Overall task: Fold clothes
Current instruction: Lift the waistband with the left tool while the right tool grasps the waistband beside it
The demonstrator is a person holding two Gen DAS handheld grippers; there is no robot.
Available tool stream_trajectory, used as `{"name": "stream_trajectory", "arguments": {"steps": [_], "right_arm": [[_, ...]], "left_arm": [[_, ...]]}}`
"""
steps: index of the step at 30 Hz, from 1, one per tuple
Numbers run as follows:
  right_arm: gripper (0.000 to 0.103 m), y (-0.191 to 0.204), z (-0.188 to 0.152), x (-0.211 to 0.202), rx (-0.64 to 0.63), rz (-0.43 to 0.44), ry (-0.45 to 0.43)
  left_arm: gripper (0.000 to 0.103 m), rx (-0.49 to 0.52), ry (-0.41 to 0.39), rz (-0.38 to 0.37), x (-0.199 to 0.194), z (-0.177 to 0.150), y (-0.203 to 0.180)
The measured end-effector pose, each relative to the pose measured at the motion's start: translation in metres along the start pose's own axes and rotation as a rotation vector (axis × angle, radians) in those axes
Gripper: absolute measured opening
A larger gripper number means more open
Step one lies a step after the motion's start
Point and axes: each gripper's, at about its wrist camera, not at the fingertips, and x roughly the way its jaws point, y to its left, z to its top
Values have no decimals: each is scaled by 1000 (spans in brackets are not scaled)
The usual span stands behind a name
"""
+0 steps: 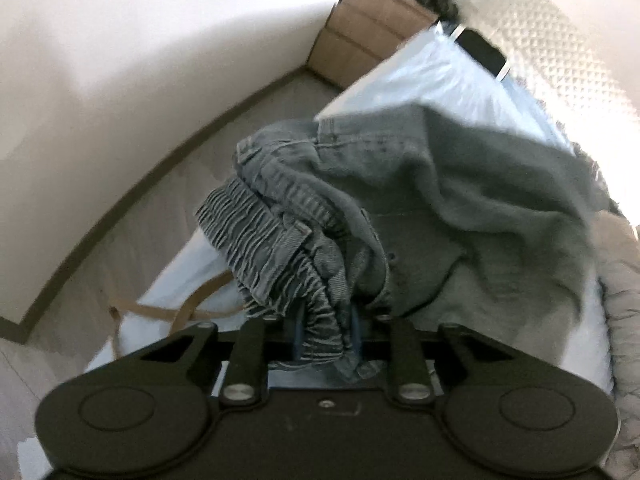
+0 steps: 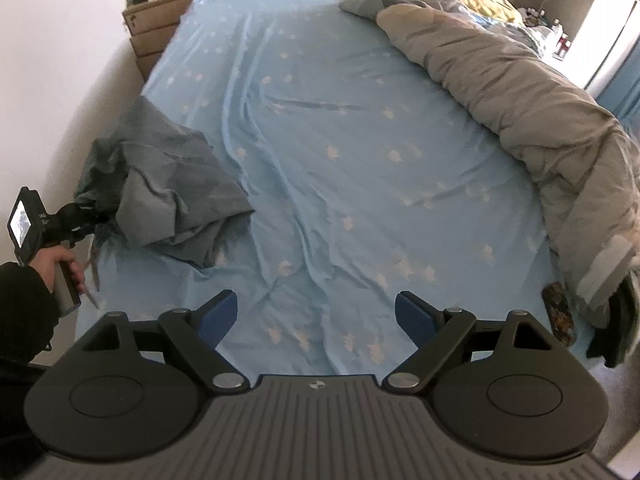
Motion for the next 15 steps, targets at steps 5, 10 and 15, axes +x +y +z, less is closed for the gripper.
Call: {"name": "stream_trajectory", "arguments": {"steps": [5,10,15], "right_arm": [[86,-11,1,6,15,82,-40],[76,-23,10,17,-11,212,-74],[67,-53,24,17,-55,317,-148]], "left_arm": [[19,46,-103,-39,-76,-2,-28],[19,142,-166,-84,-146,-20,-85],[15,211,-200,-117,-201,-59,-152]]}}
